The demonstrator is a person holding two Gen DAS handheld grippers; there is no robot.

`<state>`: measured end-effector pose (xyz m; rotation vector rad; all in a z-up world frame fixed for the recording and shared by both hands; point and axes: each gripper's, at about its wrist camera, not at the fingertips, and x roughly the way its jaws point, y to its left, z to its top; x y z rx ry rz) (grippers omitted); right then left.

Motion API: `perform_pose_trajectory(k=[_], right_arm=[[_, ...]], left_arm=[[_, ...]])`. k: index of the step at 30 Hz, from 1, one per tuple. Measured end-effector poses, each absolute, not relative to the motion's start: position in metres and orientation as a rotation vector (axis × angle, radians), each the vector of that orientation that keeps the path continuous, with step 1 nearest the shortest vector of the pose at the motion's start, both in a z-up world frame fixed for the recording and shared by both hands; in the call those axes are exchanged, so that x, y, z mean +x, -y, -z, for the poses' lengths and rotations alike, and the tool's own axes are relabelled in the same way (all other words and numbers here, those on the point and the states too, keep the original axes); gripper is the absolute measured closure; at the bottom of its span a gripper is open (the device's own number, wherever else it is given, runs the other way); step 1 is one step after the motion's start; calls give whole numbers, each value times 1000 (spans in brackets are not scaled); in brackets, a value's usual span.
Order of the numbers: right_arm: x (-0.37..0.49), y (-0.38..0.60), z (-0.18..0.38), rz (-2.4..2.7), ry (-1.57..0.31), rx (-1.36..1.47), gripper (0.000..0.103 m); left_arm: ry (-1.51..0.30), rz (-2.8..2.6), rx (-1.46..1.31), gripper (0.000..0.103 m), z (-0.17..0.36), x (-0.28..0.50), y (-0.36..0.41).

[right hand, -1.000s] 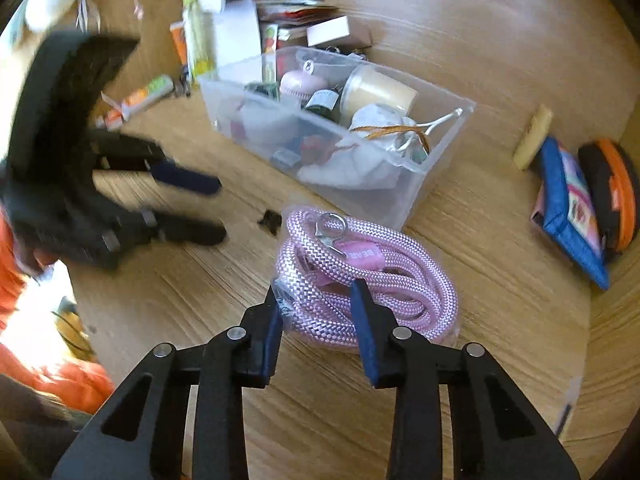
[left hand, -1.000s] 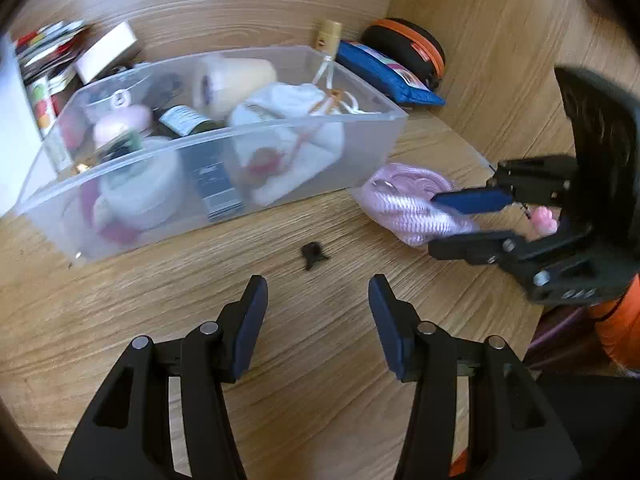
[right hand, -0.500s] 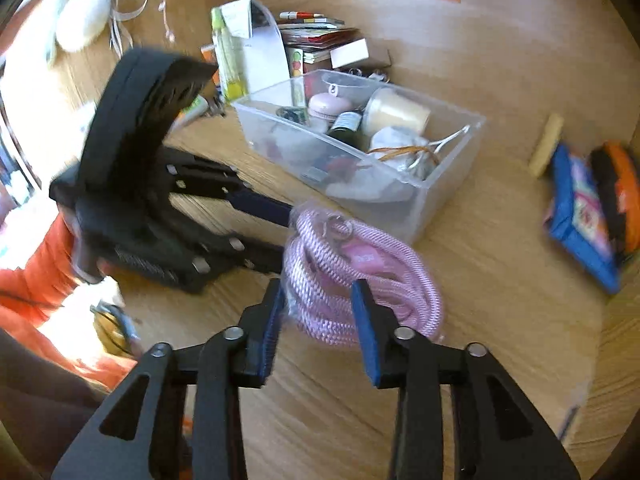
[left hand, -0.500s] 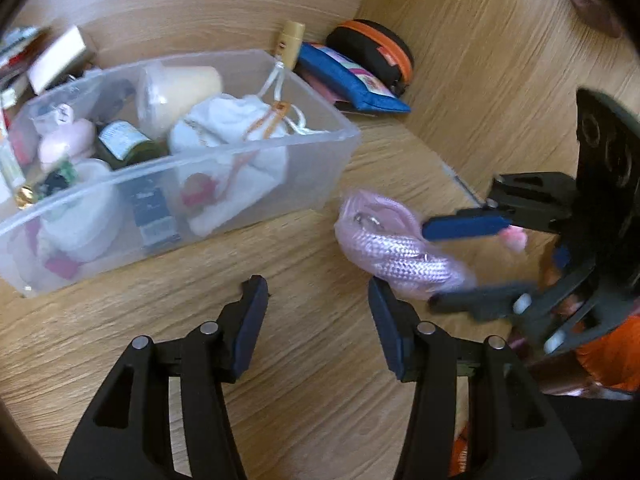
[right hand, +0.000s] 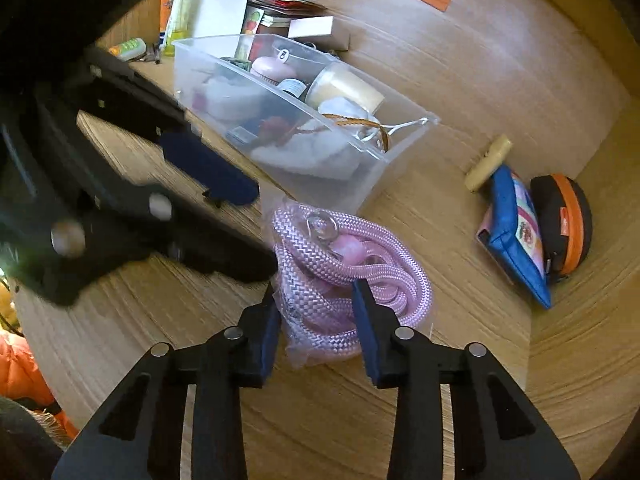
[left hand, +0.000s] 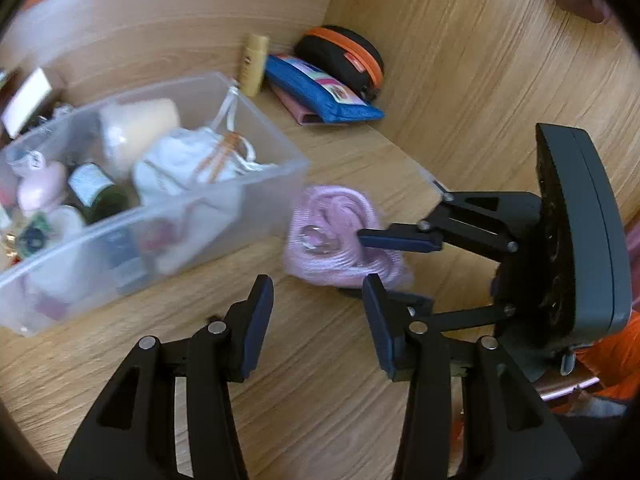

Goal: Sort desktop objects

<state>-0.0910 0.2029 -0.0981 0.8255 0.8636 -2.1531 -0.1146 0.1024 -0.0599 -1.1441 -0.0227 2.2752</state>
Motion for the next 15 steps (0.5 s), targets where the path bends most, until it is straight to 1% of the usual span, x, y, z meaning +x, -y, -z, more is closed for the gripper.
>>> perform_pose_trajectory(k=[4, 8, 10, 15], right_arm=[[-92, -206, 86, 2172, -775, 851, 77], [-102, -217, 64, 2147, -580, 909, 79], [-109, -224, 53, 2107, -446, 948, 79], [-117, -239, 32, 1996, -179, 992, 82]], left_arm=[[6, -2352, -1130, 58, 53, -107, -83], [10, -2413, -1139, 58, 52, -100, -61], [17, -2425, -1152, 58, 54, -97, -51], [12, -2420, -1168, 58, 60, -94, -47]])
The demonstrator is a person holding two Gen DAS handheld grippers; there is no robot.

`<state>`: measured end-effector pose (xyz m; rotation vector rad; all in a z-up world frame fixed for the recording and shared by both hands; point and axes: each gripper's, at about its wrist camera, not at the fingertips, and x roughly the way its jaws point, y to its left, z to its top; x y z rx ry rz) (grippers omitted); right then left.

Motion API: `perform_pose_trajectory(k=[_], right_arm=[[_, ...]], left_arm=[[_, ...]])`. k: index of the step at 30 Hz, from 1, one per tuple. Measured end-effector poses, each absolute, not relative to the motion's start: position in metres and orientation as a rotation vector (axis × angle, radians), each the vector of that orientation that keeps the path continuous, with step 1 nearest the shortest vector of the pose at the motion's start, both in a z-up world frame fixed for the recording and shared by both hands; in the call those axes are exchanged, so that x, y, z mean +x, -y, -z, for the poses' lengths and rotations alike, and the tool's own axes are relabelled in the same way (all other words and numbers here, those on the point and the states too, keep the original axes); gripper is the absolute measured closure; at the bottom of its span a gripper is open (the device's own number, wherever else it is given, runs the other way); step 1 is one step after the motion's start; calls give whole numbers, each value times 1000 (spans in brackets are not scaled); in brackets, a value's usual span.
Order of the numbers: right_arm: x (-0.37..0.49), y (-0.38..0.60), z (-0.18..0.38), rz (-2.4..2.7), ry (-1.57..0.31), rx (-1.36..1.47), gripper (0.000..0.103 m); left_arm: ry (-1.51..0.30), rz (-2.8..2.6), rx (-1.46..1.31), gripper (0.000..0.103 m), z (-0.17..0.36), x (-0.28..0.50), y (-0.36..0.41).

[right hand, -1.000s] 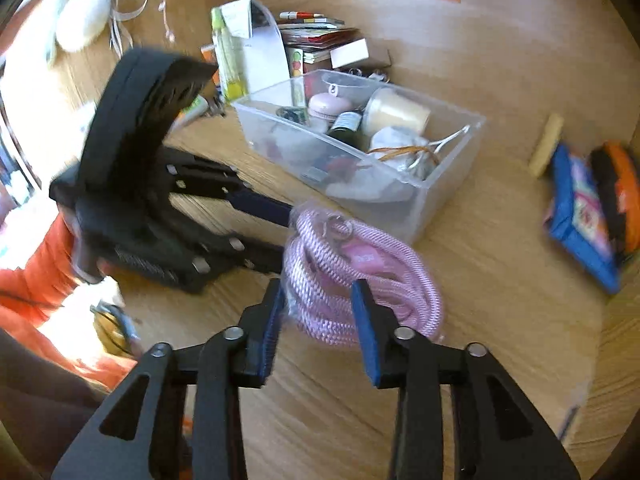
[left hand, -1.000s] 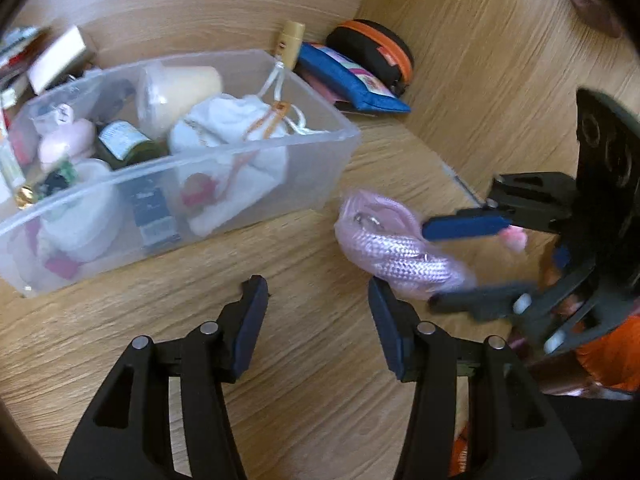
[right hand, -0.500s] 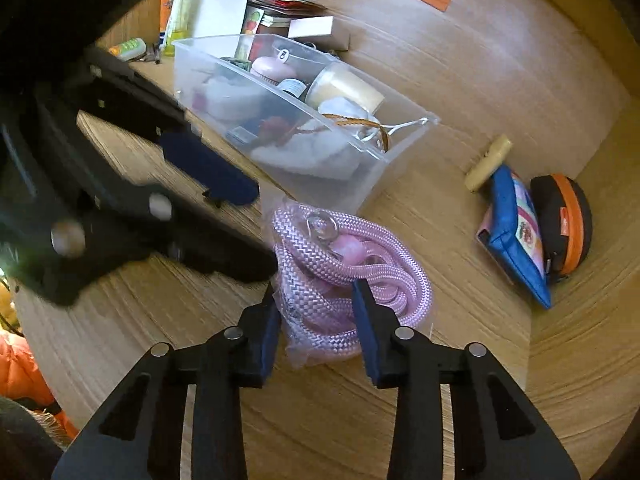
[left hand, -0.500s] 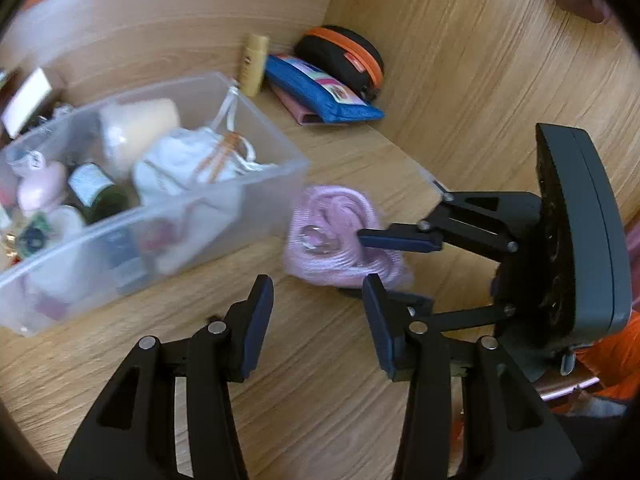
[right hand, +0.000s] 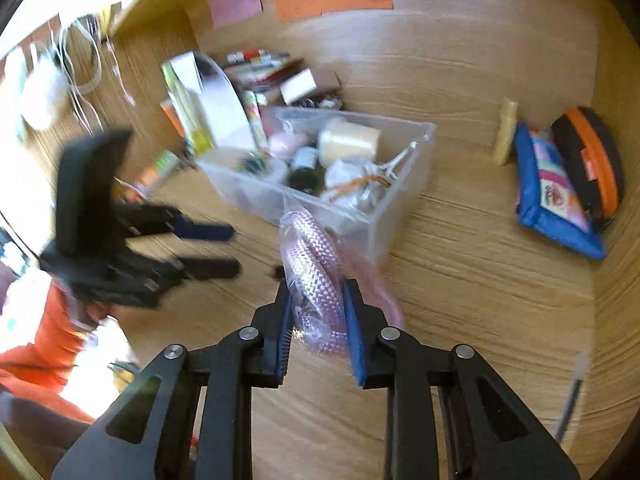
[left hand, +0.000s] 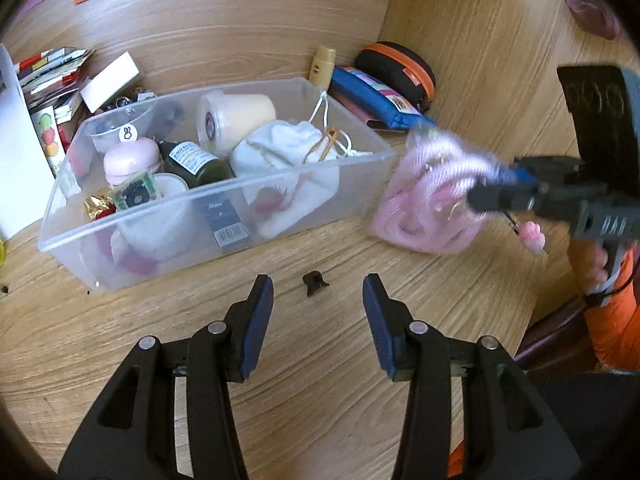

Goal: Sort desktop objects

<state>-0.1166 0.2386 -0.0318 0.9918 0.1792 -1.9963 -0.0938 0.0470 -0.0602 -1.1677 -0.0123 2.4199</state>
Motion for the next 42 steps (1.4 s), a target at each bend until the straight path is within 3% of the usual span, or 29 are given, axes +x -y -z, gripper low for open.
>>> perform_pose_trajectory(k=[15, 18, 30, 34, 42], right_arm=[[-126, -225, 56, 2020, -358, 996, 76], [-126, -217, 70, 2002, -415, 1028, 76], [-125, -212, 82, 2023, -420, 1019, 84], [-122, -216, 73, 2033, -401, 1004, 84], [-112, -221, 49, 2068, -392, 930, 84]], left_arm=[[-64, -2401, -1232, 58, 84, -103, -64], [-92, -2408, -1236, 68, 87, -104, -68], [-244, -2465, -1262, 70, 99, -108, -91], [-275, -2481, -1244, 87, 99, -104, -97], [-282, -2549, -1212, 87, 99, -98, -95]])
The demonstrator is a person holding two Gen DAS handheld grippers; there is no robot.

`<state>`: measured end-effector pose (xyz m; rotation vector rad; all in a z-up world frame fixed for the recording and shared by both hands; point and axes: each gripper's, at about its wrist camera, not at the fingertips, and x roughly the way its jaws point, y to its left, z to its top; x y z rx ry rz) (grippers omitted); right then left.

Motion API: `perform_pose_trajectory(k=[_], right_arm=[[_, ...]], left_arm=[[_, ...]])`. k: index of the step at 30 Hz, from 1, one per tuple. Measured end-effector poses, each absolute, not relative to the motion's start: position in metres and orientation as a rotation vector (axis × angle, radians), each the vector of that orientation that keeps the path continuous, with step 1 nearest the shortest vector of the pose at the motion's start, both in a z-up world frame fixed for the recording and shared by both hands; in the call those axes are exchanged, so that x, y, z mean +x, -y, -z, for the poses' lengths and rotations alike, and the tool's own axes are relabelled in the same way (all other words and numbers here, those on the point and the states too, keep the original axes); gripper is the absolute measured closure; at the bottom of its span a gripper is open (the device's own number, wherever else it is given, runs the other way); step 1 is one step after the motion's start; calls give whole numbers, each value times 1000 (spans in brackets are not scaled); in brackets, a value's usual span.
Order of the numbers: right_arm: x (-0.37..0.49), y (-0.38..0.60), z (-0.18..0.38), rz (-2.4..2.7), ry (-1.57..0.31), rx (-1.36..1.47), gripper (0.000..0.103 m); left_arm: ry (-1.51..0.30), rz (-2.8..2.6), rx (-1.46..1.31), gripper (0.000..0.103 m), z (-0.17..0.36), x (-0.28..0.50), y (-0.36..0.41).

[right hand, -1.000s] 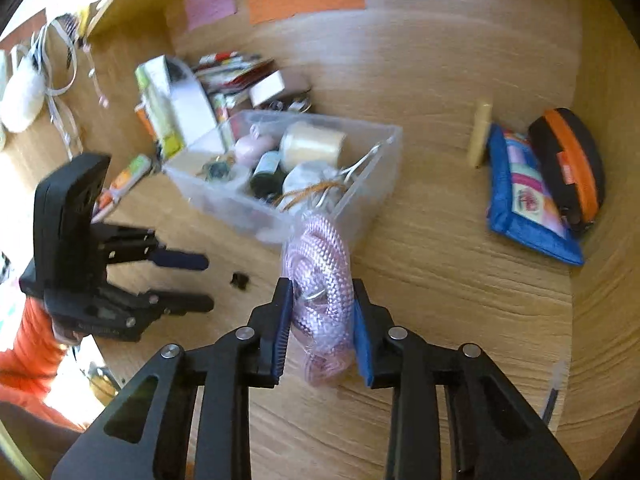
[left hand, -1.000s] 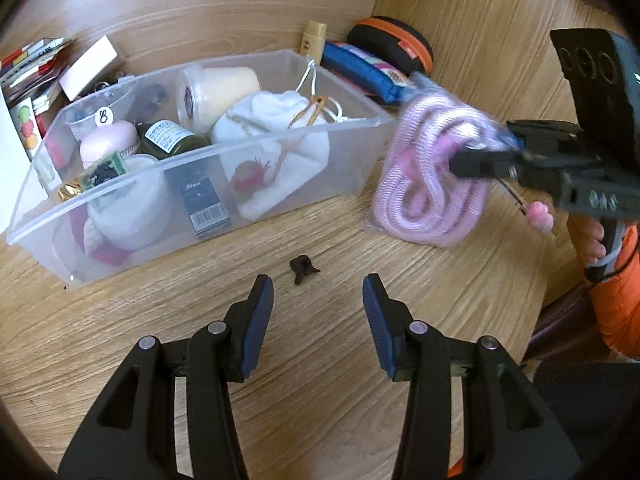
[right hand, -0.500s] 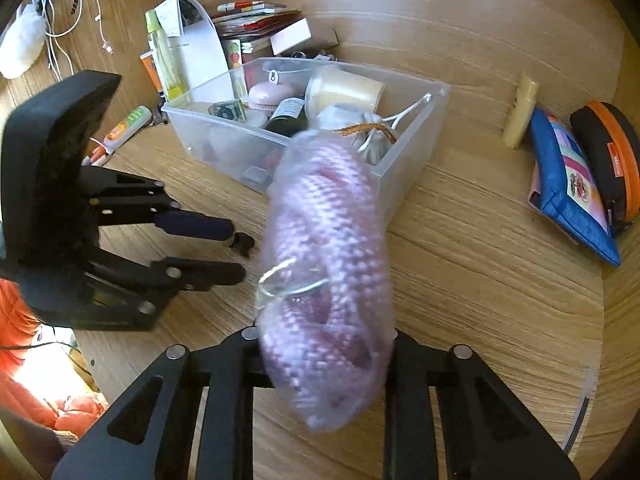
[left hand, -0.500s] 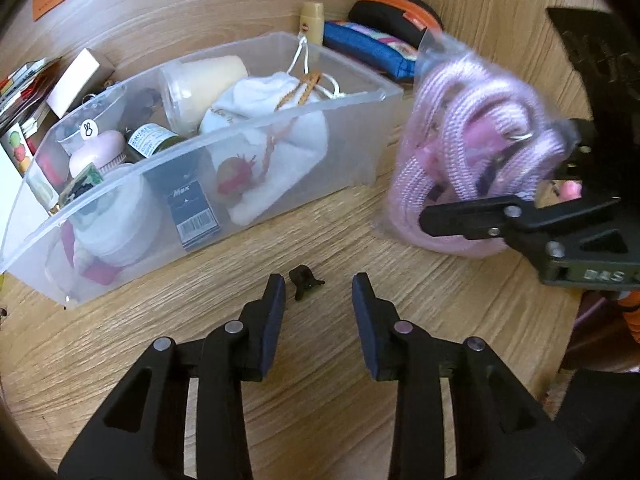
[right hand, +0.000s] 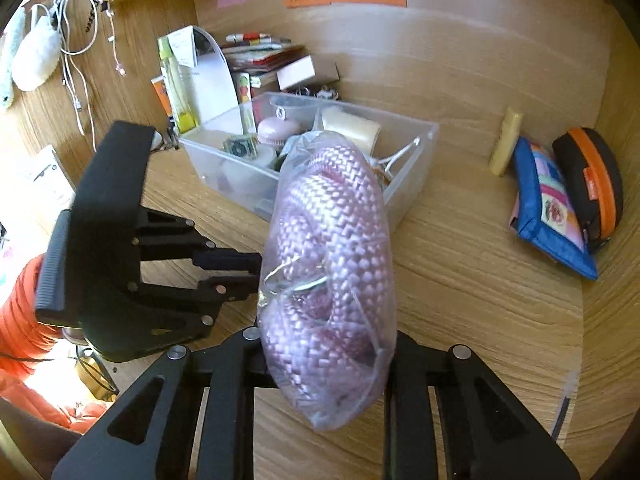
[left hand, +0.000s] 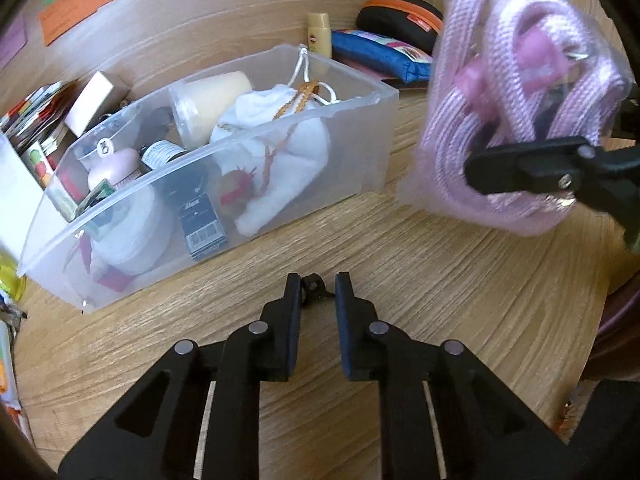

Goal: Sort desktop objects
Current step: 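Lift and carry the bagged rope over the clear bin with the right tool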

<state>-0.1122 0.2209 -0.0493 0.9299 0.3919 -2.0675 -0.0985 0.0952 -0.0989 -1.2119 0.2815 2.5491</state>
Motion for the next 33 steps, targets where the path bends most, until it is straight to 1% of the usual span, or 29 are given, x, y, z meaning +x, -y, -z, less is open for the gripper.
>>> perform_pose_trajectory(k=[8, 19, 25, 29, 33], right_arm=[[-106, -219, 28, 2095, -391, 863, 84], [-115, -201, 6, 2109, -362, 794, 84], [-127, -180, -2, 2082, -344, 767, 84], [-142, -163, -3, 2066, -318, 763, 84], [-158, -138, 2, 2035, -310, 779, 84]], left_arm=[[-138, -2643, -1125, 87, 75, -89, -68], [-59, -2775, -947, 87, 24, -70, -28], [-36, -2829, -909, 87, 9, -75, -8], [54, -2821, -919, 87, 5, -85, 9], [82, -2840, -940, 87, 7, -102, 19]])
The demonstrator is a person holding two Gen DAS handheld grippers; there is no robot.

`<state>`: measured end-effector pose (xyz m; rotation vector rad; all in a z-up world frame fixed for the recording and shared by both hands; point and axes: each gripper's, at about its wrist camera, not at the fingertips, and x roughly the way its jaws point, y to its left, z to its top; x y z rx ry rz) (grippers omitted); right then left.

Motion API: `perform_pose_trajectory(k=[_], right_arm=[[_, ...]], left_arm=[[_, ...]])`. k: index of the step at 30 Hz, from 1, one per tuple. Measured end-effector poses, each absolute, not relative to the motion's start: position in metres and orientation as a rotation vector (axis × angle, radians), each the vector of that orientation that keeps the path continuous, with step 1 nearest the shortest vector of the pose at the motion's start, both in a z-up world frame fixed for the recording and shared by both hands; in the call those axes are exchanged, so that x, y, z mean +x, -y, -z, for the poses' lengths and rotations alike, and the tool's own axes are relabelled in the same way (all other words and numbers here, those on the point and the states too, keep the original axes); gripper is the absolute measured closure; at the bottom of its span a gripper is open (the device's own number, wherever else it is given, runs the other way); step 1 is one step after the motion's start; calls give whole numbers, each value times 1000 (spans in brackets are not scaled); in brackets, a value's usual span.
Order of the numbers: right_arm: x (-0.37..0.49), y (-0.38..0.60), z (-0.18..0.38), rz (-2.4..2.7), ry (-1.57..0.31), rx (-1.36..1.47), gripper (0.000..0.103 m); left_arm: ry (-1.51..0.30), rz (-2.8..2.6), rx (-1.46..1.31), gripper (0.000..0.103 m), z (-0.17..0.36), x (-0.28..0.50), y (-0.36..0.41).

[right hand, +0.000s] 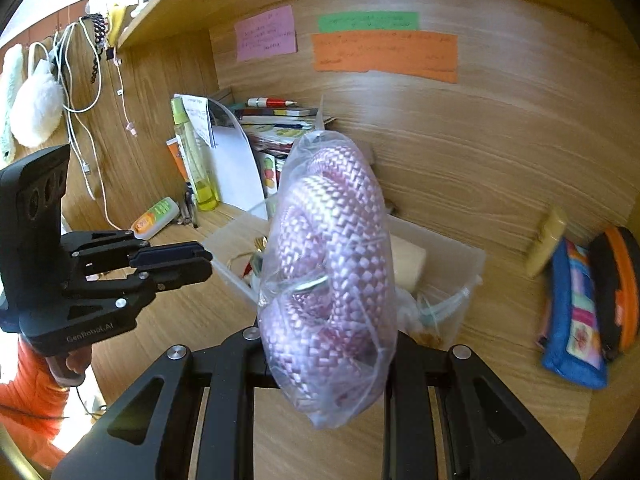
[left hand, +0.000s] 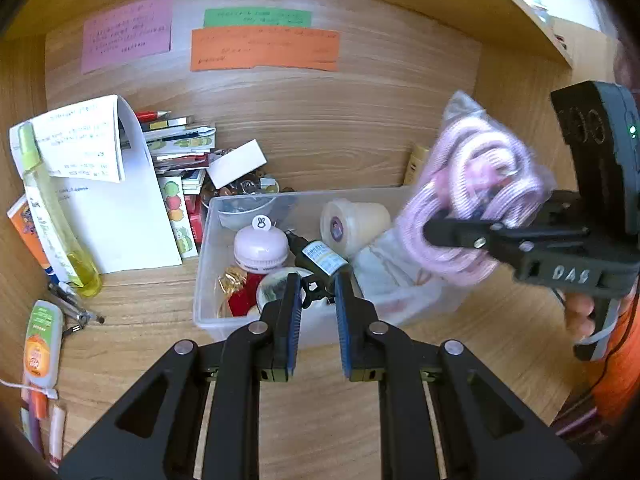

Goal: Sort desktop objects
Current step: 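Lift and carry the bagged rope over the clear bin with the right tool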

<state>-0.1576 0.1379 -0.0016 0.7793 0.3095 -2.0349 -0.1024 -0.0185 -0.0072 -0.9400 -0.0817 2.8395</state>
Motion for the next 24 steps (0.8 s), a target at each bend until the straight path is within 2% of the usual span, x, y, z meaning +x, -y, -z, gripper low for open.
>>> perform_pose_trajectory(k=[6, 14, 24], right_arm=[[-178, -98, 18, 1992, -341, 826, 84], [-210, -61, 36, 2008, -372, 884, 84], [-202, -47, 42, 2021, -501, 850, 81]], left_arm=[[50, -2884, -999, 87, 15, -133, 26], [102, -2858, -1126, 87, 35, -173, 40], [108, -2819, -1158, 84, 44, -180, 40]])
